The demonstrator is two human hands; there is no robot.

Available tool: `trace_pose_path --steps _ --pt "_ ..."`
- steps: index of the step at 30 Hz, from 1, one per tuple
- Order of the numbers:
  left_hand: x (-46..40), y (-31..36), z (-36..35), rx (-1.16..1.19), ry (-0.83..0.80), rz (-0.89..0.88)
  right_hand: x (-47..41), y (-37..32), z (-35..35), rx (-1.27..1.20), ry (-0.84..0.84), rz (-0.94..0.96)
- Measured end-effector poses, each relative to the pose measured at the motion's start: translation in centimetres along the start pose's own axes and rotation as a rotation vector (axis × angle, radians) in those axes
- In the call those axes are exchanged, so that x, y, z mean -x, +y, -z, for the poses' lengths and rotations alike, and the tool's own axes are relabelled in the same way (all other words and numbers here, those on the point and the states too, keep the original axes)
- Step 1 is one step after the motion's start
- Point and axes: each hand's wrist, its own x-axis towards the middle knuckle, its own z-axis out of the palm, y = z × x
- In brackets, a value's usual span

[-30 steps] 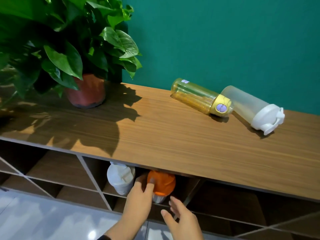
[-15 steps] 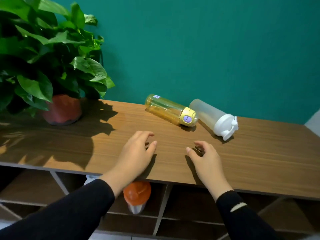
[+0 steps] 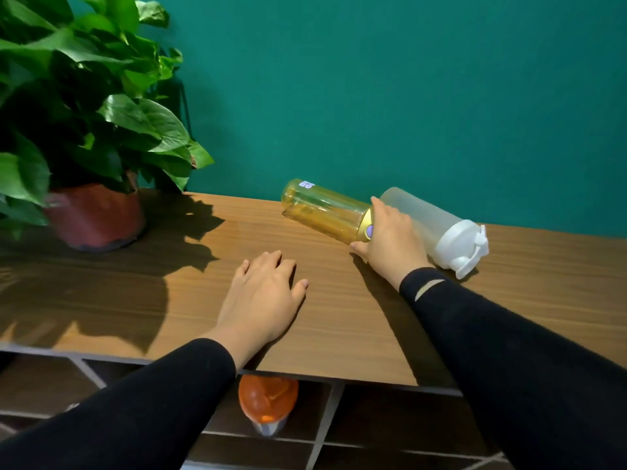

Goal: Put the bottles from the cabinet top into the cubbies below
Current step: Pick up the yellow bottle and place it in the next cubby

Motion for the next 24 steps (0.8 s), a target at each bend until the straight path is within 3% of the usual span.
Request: trace_pose_path --steps 6,12,20,24 --pt "0.1 -0.1 -0.1 0.014 0.017 0.005 -0.5 -0.4 0.1 0.163 0.009 0.012" --pt "1.1 -0.7 1.5 0.263 0.134 -0.065 5.8 -1.0 4.5 -0.230 0.015 0.042" --pt "4.6 2.5 8.4 0.000 0.328 -0.445 16.9 -3.9 17.1 -0.483 0.048 0.057" --pt "9.5 5.7 9.9 0.297 0.326 -0.482 22.3 -3.3 20.5 -0.726 0.138 0.009"
